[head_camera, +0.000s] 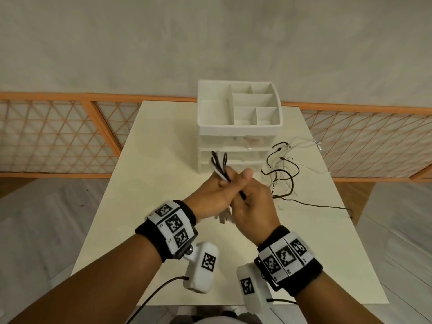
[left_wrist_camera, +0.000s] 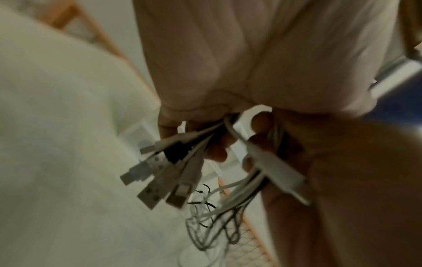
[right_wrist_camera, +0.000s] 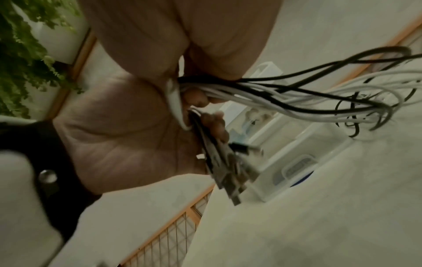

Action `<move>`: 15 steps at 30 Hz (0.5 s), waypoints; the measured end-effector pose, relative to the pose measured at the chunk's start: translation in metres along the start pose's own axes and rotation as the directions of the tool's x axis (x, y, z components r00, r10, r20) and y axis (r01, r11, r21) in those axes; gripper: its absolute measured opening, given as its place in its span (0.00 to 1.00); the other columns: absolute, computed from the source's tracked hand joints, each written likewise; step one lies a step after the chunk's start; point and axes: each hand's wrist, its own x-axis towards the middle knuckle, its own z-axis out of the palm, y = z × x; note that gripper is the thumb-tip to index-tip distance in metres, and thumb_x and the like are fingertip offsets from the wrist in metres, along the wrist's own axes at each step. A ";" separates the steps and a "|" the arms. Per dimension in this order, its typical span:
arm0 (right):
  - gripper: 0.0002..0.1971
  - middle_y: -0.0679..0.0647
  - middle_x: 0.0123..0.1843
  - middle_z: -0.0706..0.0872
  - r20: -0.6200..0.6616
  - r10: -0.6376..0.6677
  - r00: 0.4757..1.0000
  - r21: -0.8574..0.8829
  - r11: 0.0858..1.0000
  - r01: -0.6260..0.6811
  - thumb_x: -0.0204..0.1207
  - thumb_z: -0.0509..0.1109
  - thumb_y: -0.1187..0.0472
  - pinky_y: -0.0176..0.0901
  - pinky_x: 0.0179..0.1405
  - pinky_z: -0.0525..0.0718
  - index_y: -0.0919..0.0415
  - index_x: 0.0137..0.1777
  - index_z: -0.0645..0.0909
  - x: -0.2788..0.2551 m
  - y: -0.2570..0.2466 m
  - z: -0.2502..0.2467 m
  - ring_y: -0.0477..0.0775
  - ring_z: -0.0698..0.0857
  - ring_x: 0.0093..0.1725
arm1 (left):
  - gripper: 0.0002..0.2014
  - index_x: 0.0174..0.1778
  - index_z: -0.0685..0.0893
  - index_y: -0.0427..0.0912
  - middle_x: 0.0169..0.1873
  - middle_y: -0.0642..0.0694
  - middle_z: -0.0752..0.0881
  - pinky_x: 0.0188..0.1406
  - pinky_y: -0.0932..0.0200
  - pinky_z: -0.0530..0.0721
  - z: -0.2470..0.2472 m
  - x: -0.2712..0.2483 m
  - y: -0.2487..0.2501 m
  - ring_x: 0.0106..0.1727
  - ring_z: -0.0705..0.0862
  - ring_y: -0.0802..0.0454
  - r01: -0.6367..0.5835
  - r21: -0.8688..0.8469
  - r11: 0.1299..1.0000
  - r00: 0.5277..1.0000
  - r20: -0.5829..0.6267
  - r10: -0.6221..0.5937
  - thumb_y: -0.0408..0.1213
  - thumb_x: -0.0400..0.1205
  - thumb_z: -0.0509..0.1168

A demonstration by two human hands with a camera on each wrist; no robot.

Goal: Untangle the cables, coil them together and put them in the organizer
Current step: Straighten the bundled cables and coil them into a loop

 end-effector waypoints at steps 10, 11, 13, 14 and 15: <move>0.24 0.54 0.66 0.77 0.106 -0.104 0.989 -0.101 0.988 0.115 0.73 0.77 0.70 0.35 0.61 0.84 0.62 0.70 0.81 -0.005 -0.003 -0.019 0.47 0.85 0.60 | 0.25 0.34 0.80 0.42 0.30 0.43 0.82 0.40 0.52 0.81 -0.017 0.004 0.003 0.34 0.82 0.46 -0.070 -0.562 0.824 0.977 -0.204 -0.056 0.63 0.80 0.63; 0.26 0.52 0.65 0.77 0.097 -0.044 0.994 -0.134 0.989 0.057 0.71 0.81 0.65 0.36 0.60 0.84 0.60 0.68 0.79 -0.003 0.000 -0.022 0.47 0.85 0.60 | 0.26 0.32 0.79 0.42 0.31 0.43 0.81 0.44 0.50 0.82 -0.019 0.004 0.005 0.37 0.83 0.46 -0.076 -0.601 0.795 0.978 -0.202 -0.059 0.64 0.82 0.61; 0.28 0.48 0.63 0.80 0.094 0.084 0.992 -0.186 0.980 -0.065 0.69 0.84 0.53 0.38 0.57 0.84 0.55 0.65 0.77 -0.003 0.003 -0.025 0.43 0.85 0.58 | 0.27 0.31 0.77 0.43 0.32 0.45 0.79 0.52 0.51 0.82 -0.020 0.004 0.008 0.42 0.83 0.47 -0.103 -0.633 0.767 0.977 -0.211 -0.043 0.65 0.81 0.58; 0.29 0.47 0.62 0.81 0.083 0.098 0.992 -0.188 0.979 -0.081 0.68 0.84 0.48 0.37 0.56 0.84 0.55 0.64 0.76 -0.003 0.001 -0.024 0.41 0.84 0.59 | 0.27 0.30 0.77 0.44 0.33 0.45 0.79 0.56 0.50 0.81 -0.020 0.004 0.008 0.44 0.83 0.46 -0.118 -0.618 0.778 0.976 -0.217 -0.025 0.66 0.79 0.58; 0.31 0.46 0.61 0.82 0.065 0.085 0.994 -0.182 0.981 -0.072 0.67 0.83 0.43 0.36 0.57 0.83 0.55 0.64 0.77 -0.004 -0.001 -0.021 0.41 0.84 0.60 | 0.29 0.30 0.77 0.44 0.35 0.45 0.80 0.58 0.47 0.80 -0.019 0.004 0.007 0.46 0.82 0.45 -0.128 -0.586 0.800 0.976 -0.217 -0.003 0.69 0.77 0.58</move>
